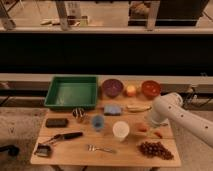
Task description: Place pepper in metal cup
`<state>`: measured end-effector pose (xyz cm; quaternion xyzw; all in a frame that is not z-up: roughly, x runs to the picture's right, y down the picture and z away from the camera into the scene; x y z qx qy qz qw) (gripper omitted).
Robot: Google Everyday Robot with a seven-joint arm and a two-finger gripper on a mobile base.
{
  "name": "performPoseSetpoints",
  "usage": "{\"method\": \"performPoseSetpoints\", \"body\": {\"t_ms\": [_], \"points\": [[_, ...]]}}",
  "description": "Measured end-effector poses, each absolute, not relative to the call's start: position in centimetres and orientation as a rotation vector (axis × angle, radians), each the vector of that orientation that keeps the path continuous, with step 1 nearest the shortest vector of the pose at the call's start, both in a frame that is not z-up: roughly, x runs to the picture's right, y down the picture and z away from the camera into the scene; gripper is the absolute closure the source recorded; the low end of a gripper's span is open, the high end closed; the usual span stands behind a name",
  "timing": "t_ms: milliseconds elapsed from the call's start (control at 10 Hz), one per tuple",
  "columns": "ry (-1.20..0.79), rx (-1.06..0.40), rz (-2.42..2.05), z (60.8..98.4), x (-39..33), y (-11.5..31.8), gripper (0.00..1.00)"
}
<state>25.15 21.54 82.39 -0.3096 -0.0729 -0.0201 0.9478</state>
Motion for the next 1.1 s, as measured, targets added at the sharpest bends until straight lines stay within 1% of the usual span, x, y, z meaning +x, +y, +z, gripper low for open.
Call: {"method": "performPoseSetpoints", "body": {"t_ms": [700,800,900,1000,1100], "points": [[-0.155,-0.652,-0.042,83.3,25.4,22.4,0.41],[-0.157,-0.653,-0.044,83.3,25.4,22.5,0.42],[-0.158,-0.653,-0.046,83.3,25.3,22.6,0.49],[-0.159,-0.653,-0.050,83.3,25.2,22.6,0.58],[-0.159,-0.651,-0.054,83.2,25.1,22.5,0.65]]}}
